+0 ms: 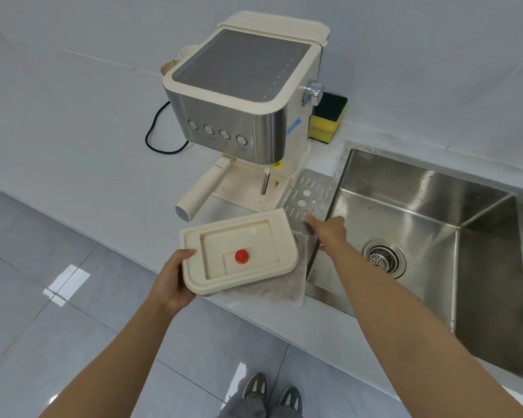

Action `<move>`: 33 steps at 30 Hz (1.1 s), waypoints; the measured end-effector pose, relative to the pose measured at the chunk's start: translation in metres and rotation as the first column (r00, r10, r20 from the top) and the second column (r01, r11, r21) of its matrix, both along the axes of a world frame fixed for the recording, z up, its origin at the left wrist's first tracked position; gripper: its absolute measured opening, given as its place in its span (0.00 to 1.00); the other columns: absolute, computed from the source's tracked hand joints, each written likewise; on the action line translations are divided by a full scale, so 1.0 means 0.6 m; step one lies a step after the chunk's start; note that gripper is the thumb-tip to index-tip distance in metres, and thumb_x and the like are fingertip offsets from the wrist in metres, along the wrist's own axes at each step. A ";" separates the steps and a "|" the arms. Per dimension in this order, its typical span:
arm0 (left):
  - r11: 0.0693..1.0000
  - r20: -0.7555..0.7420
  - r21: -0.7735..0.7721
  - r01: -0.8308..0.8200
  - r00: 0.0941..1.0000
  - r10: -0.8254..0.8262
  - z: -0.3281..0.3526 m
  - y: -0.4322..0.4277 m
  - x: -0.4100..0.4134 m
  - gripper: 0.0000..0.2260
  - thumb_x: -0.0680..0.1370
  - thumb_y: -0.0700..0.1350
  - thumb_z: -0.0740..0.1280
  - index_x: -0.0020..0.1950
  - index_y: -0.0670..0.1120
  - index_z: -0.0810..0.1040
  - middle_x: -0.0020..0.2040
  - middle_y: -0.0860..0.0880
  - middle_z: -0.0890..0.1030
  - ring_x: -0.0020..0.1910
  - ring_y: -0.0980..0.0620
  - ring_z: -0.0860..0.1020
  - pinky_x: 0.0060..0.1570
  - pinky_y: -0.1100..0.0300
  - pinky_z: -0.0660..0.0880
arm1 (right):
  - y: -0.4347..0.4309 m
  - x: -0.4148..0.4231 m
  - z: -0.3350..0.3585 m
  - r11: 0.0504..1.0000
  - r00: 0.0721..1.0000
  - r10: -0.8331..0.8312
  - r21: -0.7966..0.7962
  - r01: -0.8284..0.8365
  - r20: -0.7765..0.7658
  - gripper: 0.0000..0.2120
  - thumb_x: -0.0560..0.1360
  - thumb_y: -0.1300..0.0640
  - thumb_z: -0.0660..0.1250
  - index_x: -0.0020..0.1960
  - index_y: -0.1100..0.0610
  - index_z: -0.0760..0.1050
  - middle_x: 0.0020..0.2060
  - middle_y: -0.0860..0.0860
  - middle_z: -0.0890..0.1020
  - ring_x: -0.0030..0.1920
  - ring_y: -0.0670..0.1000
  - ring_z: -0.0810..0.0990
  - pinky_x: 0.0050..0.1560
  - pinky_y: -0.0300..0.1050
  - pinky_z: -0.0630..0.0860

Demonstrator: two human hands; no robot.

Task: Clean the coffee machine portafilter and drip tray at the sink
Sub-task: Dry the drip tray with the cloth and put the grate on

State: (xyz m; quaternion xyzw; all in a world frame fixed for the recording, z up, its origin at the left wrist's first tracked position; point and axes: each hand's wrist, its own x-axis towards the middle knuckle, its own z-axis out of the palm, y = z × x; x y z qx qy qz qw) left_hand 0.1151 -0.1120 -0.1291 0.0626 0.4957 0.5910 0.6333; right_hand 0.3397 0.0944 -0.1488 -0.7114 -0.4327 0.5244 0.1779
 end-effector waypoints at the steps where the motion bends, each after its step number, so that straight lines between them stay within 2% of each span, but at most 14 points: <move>1: 1.000 -0.005 -0.007 0.004 1.000 -0.004 -0.002 0.001 0.001 0.23 0.68 0.47 0.64 0.64 0.47 0.75 0.57 0.43 0.80 0.54 0.41 0.79 0.58 0.37 0.70 | -0.001 0.001 -0.005 1.000 1.000 0.007 -0.004 -0.007 0.006 0.33 0.71 0.47 0.69 0.66 0.64 0.61 0.63 0.60 0.72 0.59 0.60 0.74 0.59 0.56 0.75; 4: 1.000 -0.020 -0.011 0.019 1.000 -0.019 -0.007 0.004 0.005 0.23 0.69 0.47 0.63 0.63 0.46 0.75 0.57 0.43 0.81 0.54 0.41 0.80 0.56 0.40 0.72 | -0.005 0.010 -0.019 0.999 0.999 0.041 -0.035 -0.040 0.015 0.28 0.73 0.46 0.66 0.64 0.65 0.67 0.60 0.61 0.75 0.57 0.60 0.77 0.55 0.53 0.77; 7: 1.000 -0.010 -0.013 0.008 1.000 -0.008 -0.007 0.006 0.007 0.22 0.69 0.46 0.63 0.63 0.46 0.75 0.57 0.43 0.80 0.55 0.41 0.78 0.56 0.40 0.72 | -0.008 0.016 -0.018 0.998 0.998 0.061 0.005 -0.061 0.021 0.18 0.75 0.49 0.65 0.51 0.65 0.74 0.45 0.60 0.78 0.44 0.58 0.78 0.44 0.48 0.78; 9: 1.000 -0.009 -0.010 0.003 1.000 -0.003 -0.006 0.006 0.009 0.22 0.69 0.46 0.63 0.63 0.46 0.75 0.57 0.43 0.80 0.54 0.40 0.78 0.56 0.40 0.72 | -0.008 0.020 -0.014 0.998 0.999 0.048 0.040 -0.049 0.027 0.12 0.75 0.54 0.65 0.39 0.62 0.71 0.37 0.57 0.76 0.38 0.55 0.74 0.36 0.45 0.73; 12: 1.000 -0.011 -0.004 0.003 1.000 -0.003 -0.004 0.004 0.012 0.22 0.69 0.46 0.63 0.63 0.46 0.75 0.56 0.42 0.80 0.54 0.40 0.79 0.54 0.39 0.73 | -0.007 0.032 -0.010 0.999 1.000 0.002 0.038 -0.003 0.011 0.17 0.74 0.61 0.66 0.29 0.58 0.64 0.27 0.54 0.69 0.28 0.52 0.67 0.29 0.41 0.65; 16: 1.000 -0.007 0.000 0.002 1.000 -0.002 -0.004 -0.001 0.013 0.22 0.68 0.46 0.63 0.62 0.46 0.75 0.56 0.42 0.81 0.54 0.38 0.78 0.50 0.37 0.74 | -0.012 0.053 0.011 0.989 0.975 -0.145 -0.032 0.142 -0.168 0.17 0.74 0.67 0.65 0.29 0.58 0.64 0.26 0.54 0.68 0.25 0.49 0.63 0.21 0.36 0.62; 18: 1.000 0.001 0.000 -0.005 1.000 0.005 -0.005 -0.003 0.016 0.22 0.67 0.46 0.63 0.61 0.47 0.75 0.55 0.42 0.81 0.54 0.38 0.78 0.49 0.37 0.74 | -0.016 0.064 0.030 0.970 0.931 -0.244 -0.072 0.233 -0.273 0.16 0.74 0.68 0.64 0.30 0.60 0.66 0.27 0.54 0.69 0.24 0.48 0.64 0.16 0.32 0.60; 20: 1.000 0.005 -0.003 -0.017 1.000 0.017 -0.006 -0.002 0.022 0.20 0.67 0.45 0.64 0.59 0.48 0.77 0.53 0.43 0.82 0.52 0.38 0.79 0.48 0.38 0.75 | -0.027 0.072 0.051 0.945 0.873 -0.326 -0.131 0.298 -0.362 0.13 0.75 0.68 0.64 0.32 0.61 0.68 0.28 0.54 0.70 0.20 0.45 0.66 0.15 0.30 0.60; 23: 1.000 -0.007 -0.021 -0.022 1.000 0.021 -0.001 0.004 0.037 0.14 0.70 0.44 0.63 0.55 0.49 0.77 0.47 0.44 0.84 0.45 0.40 0.80 0.40 0.48 0.75 | -0.054 0.077 0.081 0.922 0.803 -0.387 -0.196 0.335 -0.453 0.10 0.75 0.68 0.63 0.35 0.61 0.71 0.30 0.52 0.70 0.21 0.43 0.66 0.16 0.29 0.62; 27: 0.999 -0.004 -0.003 -0.033 0.999 0.033 0.012 0.018 0.060 0.11 0.74 0.43 0.59 0.53 0.48 0.76 0.42 0.47 0.84 0.36 0.44 0.81 0.27 0.58 0.71 | -0.105 0.066 0.121 0.935 0.740 -0.355 -0.207 0.289 -0.571 0.11 0.75 0.69 0.61 0.36 0.59 0.69 0.29 0.51 0.71 0.22 0.43 0.67 0.18 0.30 0.64; 29: 0.998 0.015 0.021 -0.051 0.999 0.051 0.017 0.026 0.075 0.10 0.75 0.43 0.59 0.52 0.48 0.77 0.41 0.48 0.85 0.35 0.46 0.83 0.28 0.58 0.73 | -0.134 0.053 0.139 0.942 0.720 -0.335 -0.222 0.250 -0.608 0.12 0.74 0.72 0.61 0.35 0.59 0.69 0.26 0.52 0.75 0.18 0.42 0.69 0.18 0.31 0.66; 31: 0.997 0.044 0.037 -0.070 0.997 0.068 0.023 0.034 0.092 0.10 0.75 0.42 0.59 0.51 0.49 0.78 0.42 0.48 0.86 0.38 0.47 0.83 0.36 0.55 0.74 | -0.164 0.038 0.152 0.952 0.722 -0.306 -0.221 0.214 -0.620 0.11 0.73 0.73 0.61 0.37 0.60 0.70 0.23 0.51 0.77 0.17 0.42 0.70 0.18 0.31 0.68; 33: 0.997 0.057 0.035 -0.074 0.996 0.072 0.028 0.042 0.109 0.10 0.75 0.43 0.59 0.52 0.49 0.78 0.43 0.48 0.85 0.42 0.46 0.82 0.39 0.54 0.74 | -0.193 0.022 0.163 0.960 0.736 -0.275 -0.212 0.181 -0.618 0.09 0.73 0.73 0.62 0.42 0.60 0.72 0.29 0.53 0.78 0.18 0.42 0.72 0.19 0.32 0.70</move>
